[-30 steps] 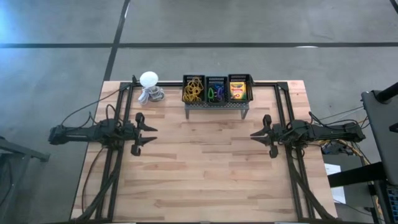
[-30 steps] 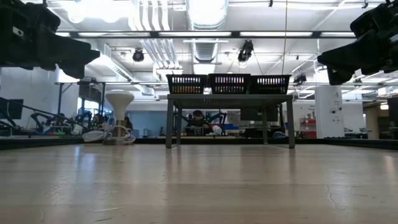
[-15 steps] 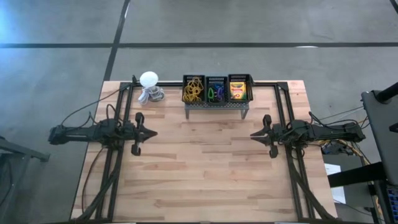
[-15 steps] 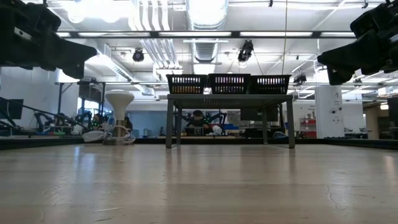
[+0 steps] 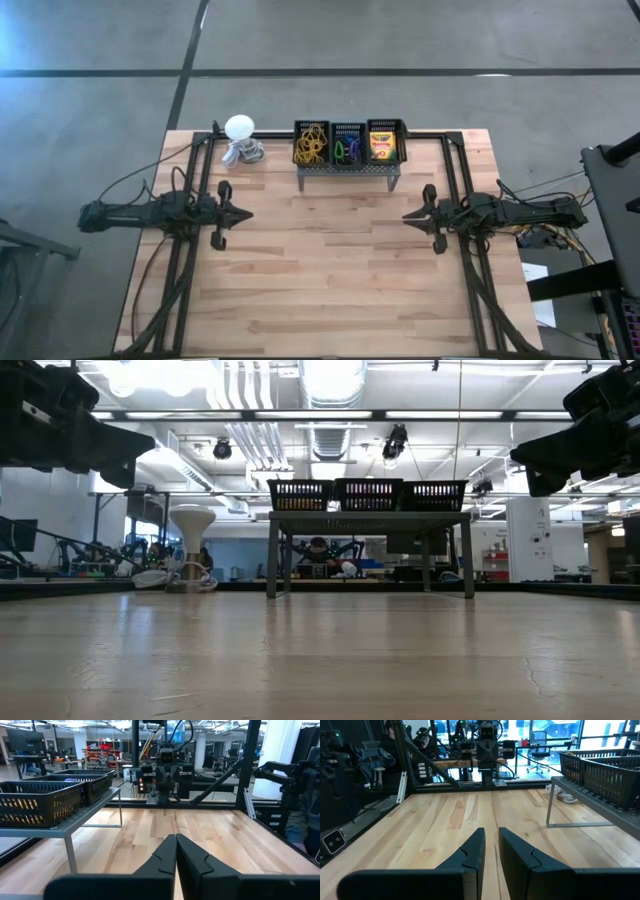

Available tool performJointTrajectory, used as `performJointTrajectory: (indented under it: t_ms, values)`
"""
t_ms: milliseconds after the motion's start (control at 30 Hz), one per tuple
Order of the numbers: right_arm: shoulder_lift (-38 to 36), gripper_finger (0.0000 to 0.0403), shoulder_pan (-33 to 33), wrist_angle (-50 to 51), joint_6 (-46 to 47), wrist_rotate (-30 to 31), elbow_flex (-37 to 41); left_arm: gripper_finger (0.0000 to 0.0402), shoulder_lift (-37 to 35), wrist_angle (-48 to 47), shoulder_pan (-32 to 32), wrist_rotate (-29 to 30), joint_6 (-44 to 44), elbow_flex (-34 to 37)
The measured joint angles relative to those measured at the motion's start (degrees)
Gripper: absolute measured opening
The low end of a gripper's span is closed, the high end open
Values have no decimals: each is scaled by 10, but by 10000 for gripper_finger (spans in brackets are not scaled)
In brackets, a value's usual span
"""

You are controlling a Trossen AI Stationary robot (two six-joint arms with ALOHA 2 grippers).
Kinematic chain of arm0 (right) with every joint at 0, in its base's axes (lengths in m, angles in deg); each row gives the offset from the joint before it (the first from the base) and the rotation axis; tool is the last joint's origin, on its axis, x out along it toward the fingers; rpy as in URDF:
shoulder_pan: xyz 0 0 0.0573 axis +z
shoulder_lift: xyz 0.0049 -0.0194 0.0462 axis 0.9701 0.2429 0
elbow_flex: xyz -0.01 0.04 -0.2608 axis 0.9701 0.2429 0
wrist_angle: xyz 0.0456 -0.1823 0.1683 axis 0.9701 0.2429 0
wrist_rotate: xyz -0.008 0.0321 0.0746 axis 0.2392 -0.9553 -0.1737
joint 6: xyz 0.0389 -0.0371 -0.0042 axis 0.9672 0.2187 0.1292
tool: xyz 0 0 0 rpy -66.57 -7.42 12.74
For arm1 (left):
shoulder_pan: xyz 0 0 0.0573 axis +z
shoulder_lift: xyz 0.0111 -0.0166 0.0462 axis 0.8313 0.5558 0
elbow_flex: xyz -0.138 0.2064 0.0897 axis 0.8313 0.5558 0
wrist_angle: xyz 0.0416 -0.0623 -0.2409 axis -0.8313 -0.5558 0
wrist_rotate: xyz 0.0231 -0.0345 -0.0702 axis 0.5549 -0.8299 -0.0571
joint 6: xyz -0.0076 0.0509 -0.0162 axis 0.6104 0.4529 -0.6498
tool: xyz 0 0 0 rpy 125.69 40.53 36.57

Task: Pick & Place Office Desk Supplies
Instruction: Return To Home Position

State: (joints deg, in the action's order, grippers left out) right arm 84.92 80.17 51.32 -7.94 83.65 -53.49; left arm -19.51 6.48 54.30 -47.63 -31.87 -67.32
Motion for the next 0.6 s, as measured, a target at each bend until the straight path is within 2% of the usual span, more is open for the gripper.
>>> performJointTrajectory:
  t_ms: [600]
  values:
    - [0,51,0,-17,-13,3,0,23,0,0,0,0,1,0]
